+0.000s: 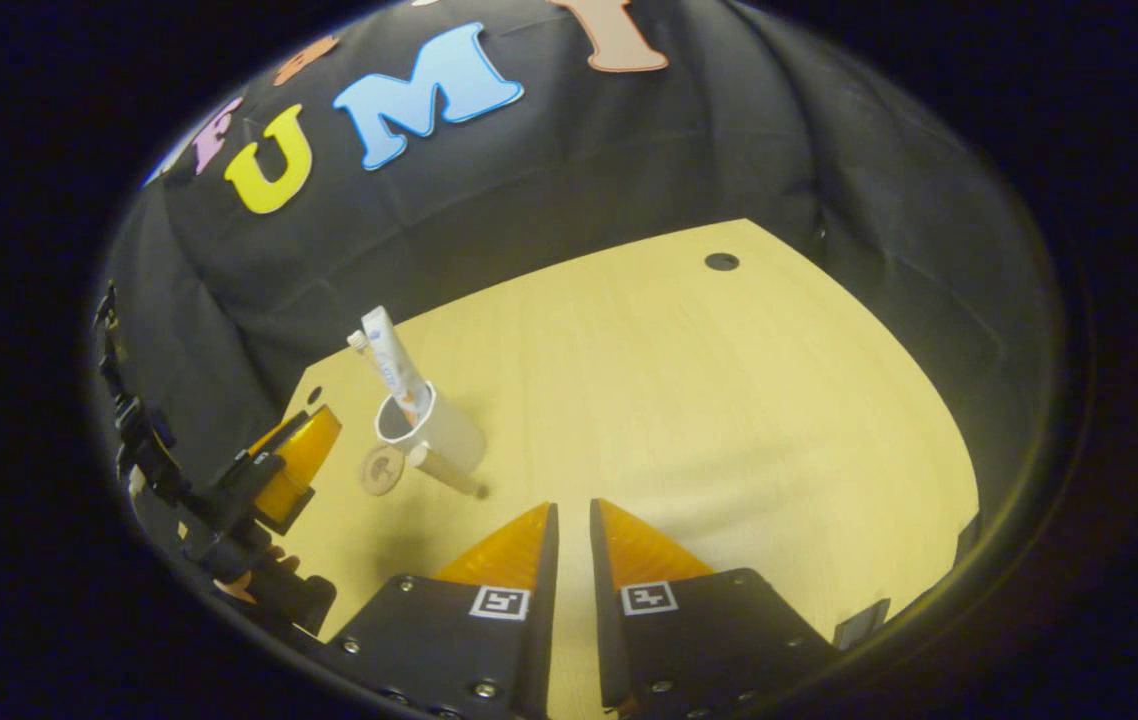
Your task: Put the toothbrush and toothpaste on the desktop into the cup, then pick up the cup and place it on the coaster on the desktop.
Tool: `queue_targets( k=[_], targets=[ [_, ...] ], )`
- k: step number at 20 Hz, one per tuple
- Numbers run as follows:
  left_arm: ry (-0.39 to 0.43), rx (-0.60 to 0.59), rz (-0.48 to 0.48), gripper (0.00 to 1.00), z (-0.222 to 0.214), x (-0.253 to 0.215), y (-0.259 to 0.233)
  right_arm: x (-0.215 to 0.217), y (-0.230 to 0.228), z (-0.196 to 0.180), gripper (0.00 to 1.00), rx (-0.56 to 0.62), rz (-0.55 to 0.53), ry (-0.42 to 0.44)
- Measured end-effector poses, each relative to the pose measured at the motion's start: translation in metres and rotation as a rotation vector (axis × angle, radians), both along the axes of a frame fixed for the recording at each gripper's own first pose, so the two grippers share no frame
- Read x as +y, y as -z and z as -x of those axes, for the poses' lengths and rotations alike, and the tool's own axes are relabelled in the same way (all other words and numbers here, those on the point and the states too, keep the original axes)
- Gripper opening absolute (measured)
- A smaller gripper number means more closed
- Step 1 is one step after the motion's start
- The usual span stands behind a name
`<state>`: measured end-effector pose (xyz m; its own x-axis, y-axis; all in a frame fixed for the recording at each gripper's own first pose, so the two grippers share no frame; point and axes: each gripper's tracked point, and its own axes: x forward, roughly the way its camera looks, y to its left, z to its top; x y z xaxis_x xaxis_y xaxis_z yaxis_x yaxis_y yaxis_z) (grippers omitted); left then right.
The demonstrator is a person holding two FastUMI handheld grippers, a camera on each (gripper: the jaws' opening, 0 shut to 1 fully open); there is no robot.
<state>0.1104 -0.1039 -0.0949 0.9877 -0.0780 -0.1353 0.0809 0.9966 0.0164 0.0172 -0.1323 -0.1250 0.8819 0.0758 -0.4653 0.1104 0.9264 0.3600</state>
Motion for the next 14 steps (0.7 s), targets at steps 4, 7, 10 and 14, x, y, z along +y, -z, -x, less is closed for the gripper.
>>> queue_targets(
  k=[4, 7, 10, 14],
  targets=[
    [-0.047, 0.038, 0.026, 0.71, 0.05, 0.048, 0.003, 0.037, -0.013, -0.021, 0.29, 0.013, 0.0, -0.111],
    [-0.098, 0.054, 0.068, 0.78, 0.08, 0.085, 0.001, 0.062, -0.019, -0.037, 0.4, 0.058, 0.004, -0.187],
    [-0.162, 0.063, 0.09, 0.86, 0.105, 0.123, 0.003, 0.084, -0.023, -0.058, 0.53, 0.125, 0.033, -0.252],
    [-0.222, 0.096, 0.112, 0.96, 0.139, 0.168, 0.011, 0.107, -0.015, -0.079, 0.57, 0.24, 0.15, -0.334]
  ],
)
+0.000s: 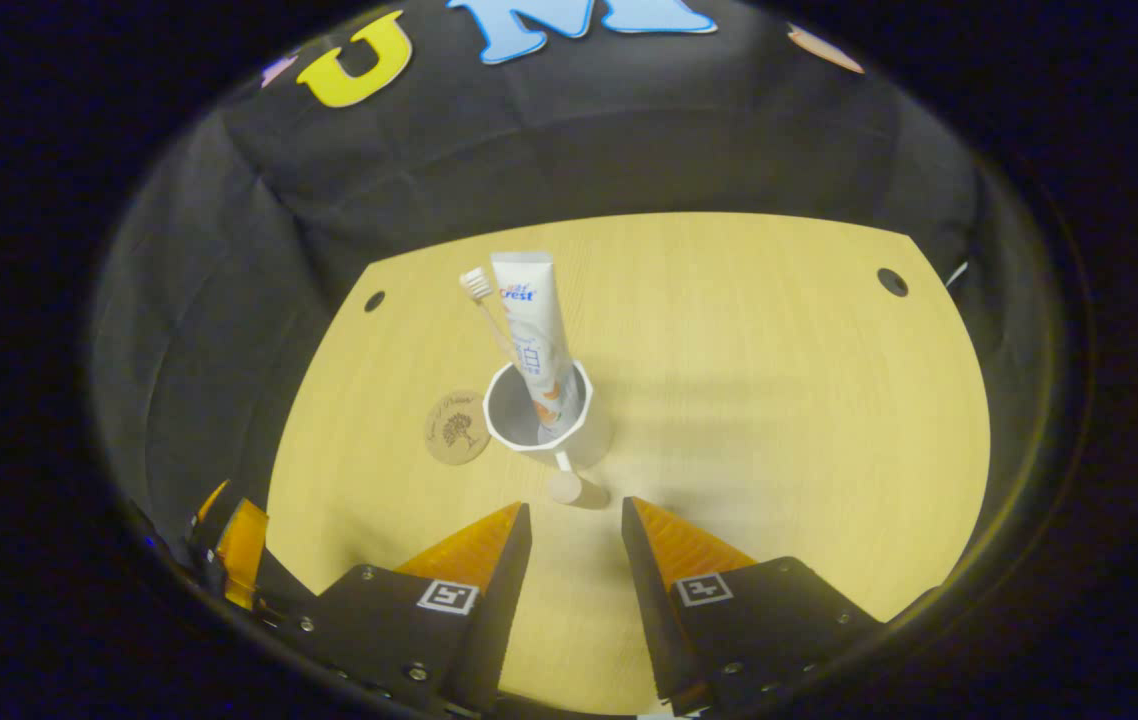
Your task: Put the toothbrush and toothpaste on the desktop into the cup, then pick up the cup and place it on the coaster on the desktop.
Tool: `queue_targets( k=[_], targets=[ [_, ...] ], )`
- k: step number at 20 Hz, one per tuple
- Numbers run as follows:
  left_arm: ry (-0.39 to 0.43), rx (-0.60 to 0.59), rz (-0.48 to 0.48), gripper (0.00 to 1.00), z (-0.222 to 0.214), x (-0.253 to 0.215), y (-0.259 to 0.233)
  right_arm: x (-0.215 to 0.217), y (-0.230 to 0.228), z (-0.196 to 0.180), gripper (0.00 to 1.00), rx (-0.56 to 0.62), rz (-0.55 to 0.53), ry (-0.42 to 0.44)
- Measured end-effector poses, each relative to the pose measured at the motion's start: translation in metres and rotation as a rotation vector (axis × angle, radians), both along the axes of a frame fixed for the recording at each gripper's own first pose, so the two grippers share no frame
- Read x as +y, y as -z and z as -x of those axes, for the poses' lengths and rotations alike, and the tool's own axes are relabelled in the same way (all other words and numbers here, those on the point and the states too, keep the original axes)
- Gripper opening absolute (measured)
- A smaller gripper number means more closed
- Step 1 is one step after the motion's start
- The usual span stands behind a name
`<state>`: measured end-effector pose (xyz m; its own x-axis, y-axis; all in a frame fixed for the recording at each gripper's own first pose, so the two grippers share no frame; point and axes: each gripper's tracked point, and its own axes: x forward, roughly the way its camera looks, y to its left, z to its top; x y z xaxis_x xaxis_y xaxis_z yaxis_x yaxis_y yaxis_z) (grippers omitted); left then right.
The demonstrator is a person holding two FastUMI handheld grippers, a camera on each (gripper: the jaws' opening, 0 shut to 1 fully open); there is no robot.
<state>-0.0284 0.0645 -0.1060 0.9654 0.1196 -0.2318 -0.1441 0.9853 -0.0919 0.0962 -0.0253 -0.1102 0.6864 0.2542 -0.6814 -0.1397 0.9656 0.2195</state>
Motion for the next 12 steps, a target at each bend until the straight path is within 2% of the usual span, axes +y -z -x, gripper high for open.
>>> queue_targets(
  k=[6, 12],
  targets=[
    [-0.168, 0.043, 0.016, 0.96, 0.039, 0.074, 0.017, 0.004, 0.013, -0.028, 0.56, 0.13, 0.237, -0.111],
    [-0.259, 0.071, 0.034, 0.95, 0.056, 0.111, 0.03, 0.015, 0.038, -0.047, 0.53, 0.292, 0.257, -0.13]
  ],
)
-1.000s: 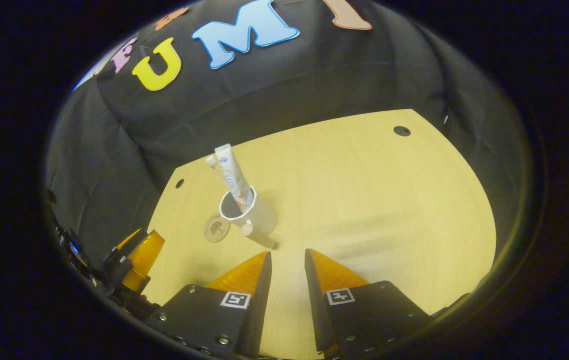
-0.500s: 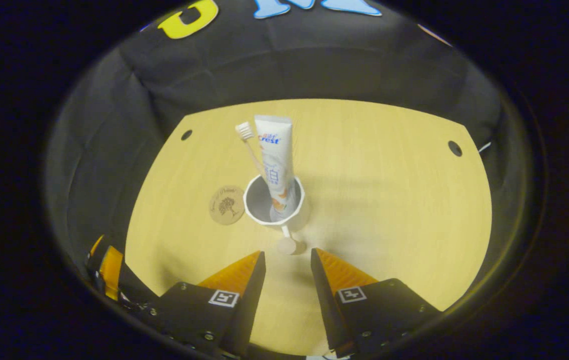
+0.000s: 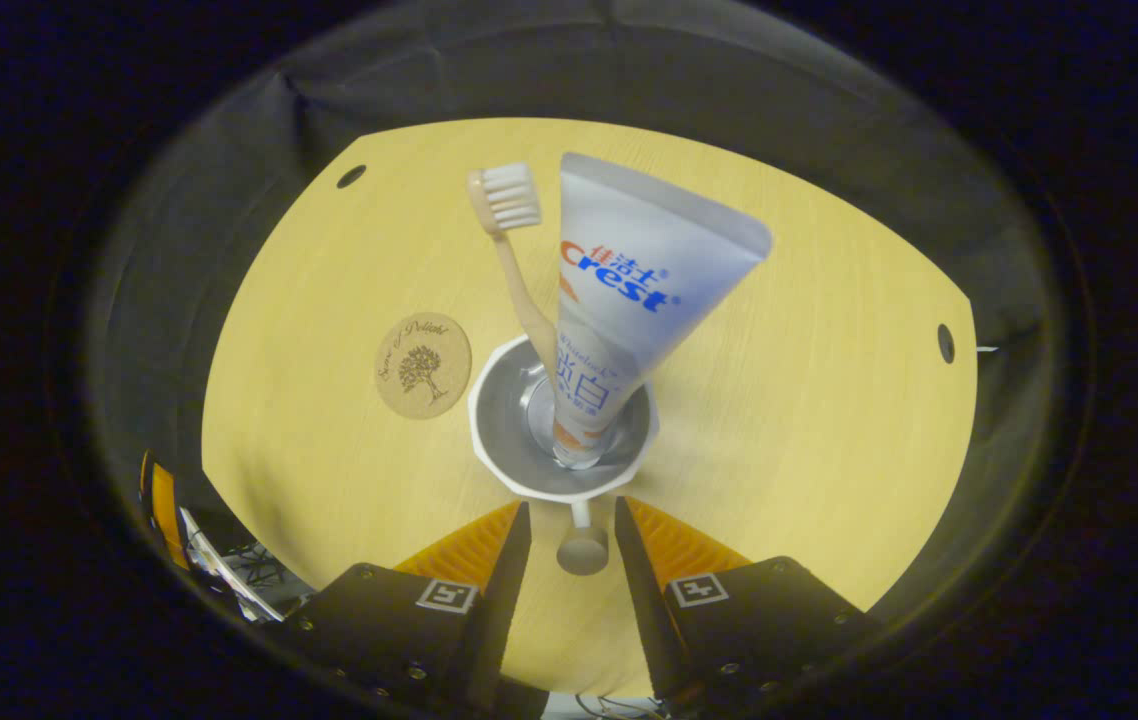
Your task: Put the toothbrush and toothpaste on the desktop into the cup, then pick up the cup and place it on the coaster on the desktop.
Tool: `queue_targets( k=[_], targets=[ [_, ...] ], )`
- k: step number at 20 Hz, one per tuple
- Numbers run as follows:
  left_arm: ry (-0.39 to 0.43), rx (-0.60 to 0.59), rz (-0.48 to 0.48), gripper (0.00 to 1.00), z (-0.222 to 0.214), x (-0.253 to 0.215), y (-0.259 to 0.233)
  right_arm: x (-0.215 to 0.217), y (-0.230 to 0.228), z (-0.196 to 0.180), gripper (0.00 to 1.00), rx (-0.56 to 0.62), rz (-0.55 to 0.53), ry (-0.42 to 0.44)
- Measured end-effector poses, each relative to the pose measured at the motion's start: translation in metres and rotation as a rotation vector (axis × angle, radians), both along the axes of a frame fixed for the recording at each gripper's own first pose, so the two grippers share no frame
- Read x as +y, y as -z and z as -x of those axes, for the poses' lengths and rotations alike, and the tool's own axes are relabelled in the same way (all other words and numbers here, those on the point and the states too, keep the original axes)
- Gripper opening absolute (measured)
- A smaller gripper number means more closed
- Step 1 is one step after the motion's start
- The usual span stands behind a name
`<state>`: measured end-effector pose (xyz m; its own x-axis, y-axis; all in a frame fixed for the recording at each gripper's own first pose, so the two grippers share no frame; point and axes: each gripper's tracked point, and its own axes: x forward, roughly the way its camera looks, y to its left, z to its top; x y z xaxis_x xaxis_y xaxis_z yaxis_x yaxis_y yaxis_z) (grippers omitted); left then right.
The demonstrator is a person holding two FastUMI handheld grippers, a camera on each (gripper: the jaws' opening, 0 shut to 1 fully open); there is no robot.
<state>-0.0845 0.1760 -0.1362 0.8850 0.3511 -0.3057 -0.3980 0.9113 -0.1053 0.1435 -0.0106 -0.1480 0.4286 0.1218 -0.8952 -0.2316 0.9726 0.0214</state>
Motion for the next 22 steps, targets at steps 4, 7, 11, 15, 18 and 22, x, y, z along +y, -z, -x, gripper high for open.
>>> queue_targets(
  k=[4, 7, 11, 15, 18, 22],
  targets=[
    [-0.013, 0.007, 0.009, 0.96, 0.001, 0.001, 0.002, 0.002, 0.014, -0.004, 0.56, 0.045, 0.028, -0.02],
    [-0.018, 0.009, 0.002, 0.96, 0.001, 0.002, 0.003, 0.003, 0.017, -0.007, 0.56, 0.04, 0.038, -0.032],
    [-0.022, 0.01, 0.006, 0.96, 0.001, 0.002, 0.005, 0.001, 0.018, -0.012, 0.36, -0.015, 0.041, -0.017],
    [-0.015, 0.006, 0.008, 0.96, 0.0, 0.002, 0.005, 0.002, 0.018, -0.012, 0.19, -0.045, 0.038, -0.016],
    [-0.006, 0.0, 0.003, 0.96, -0.001, 0.002, 0.004, 0.01, 0.017, -0.002, 0.19, -0.055, 0.008, -0.036],
    [0.001, -0.005, 0.003, 0.96, -0.002, 0.002, 0.004, 0.021, 0.016, 0.002, 0.2, -0.072, -0.001, -0.059]
  ],
)
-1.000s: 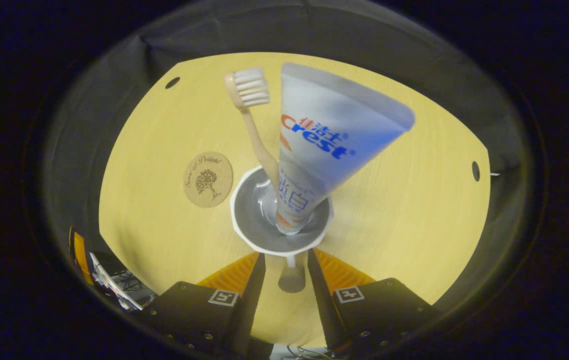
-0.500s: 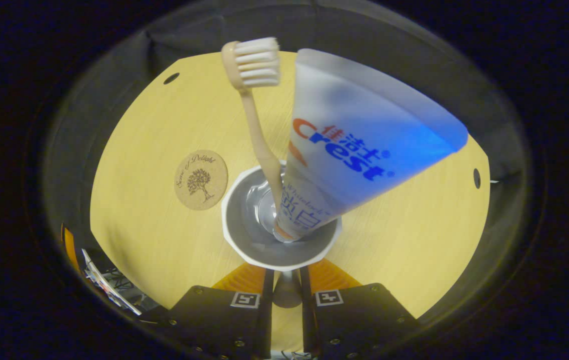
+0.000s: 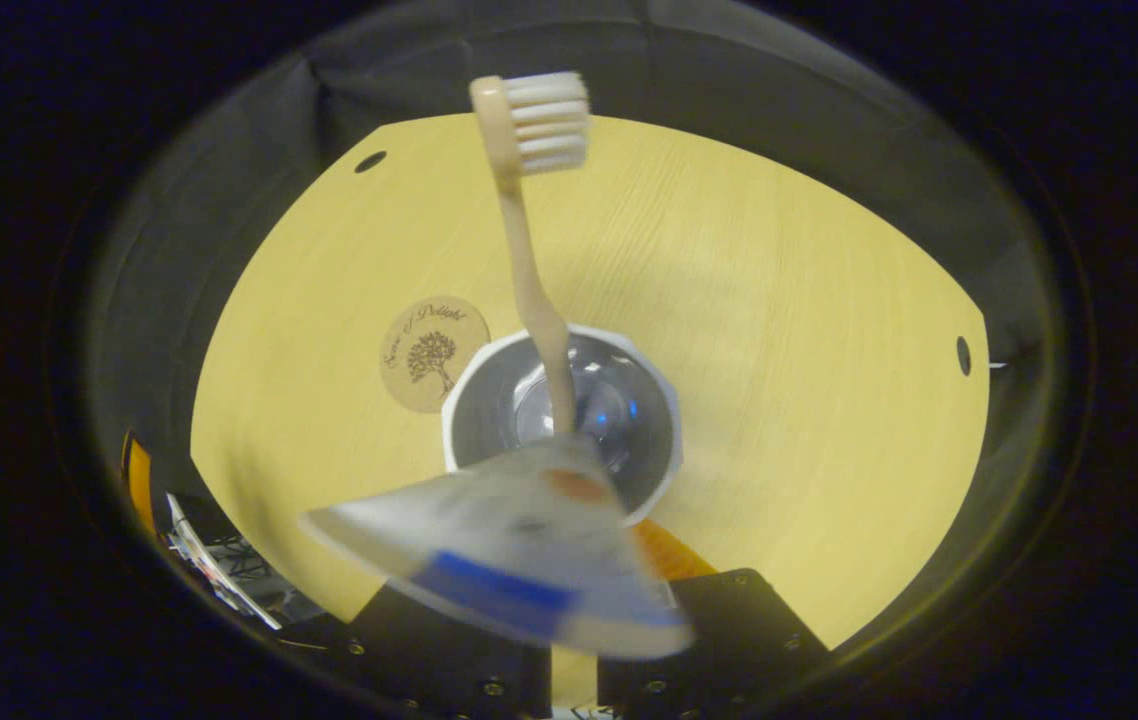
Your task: Put the toothbrush and toothpaste on the desktop into the cup, then pick up the cup and place it on the coaster on the desktop.
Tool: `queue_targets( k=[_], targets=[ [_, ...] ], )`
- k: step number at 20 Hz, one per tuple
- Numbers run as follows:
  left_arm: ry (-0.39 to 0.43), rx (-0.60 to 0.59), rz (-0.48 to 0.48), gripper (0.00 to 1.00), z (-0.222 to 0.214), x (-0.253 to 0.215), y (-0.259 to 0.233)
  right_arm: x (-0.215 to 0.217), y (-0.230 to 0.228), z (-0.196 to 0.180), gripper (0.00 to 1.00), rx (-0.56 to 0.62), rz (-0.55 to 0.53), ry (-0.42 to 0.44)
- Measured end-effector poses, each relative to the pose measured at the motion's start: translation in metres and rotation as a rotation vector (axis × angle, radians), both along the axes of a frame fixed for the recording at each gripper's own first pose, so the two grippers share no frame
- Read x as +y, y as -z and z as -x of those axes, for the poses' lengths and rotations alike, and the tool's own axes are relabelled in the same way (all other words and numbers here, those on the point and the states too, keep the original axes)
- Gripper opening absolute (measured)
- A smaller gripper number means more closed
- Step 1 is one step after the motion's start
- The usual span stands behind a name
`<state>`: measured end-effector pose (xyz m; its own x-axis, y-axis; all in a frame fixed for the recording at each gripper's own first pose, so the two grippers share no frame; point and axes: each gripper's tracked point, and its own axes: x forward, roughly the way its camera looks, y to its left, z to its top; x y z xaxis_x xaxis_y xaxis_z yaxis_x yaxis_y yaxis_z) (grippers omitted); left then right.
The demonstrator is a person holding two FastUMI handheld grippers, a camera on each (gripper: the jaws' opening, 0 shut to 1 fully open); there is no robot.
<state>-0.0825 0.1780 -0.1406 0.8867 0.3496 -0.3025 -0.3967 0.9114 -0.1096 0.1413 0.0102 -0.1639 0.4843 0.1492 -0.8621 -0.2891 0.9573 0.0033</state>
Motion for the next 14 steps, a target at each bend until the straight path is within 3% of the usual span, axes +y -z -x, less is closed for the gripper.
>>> queue_targets(
  k=[8, 14],
  targets=[
    [-0.036, -0.019, 0.015, 0.96, 0.002, 0.003, -0.003, 0.052, -0.019, -0.005, 0.25, -0.007, -0.034, -0.054],
    [-0.099, -0.024, 0.03, 0.96, 0.019, 0.025, -0.001, 0.09, -0.023, -0.023, 0.27, 0.001, 0.0, -0.095]
  ],
)
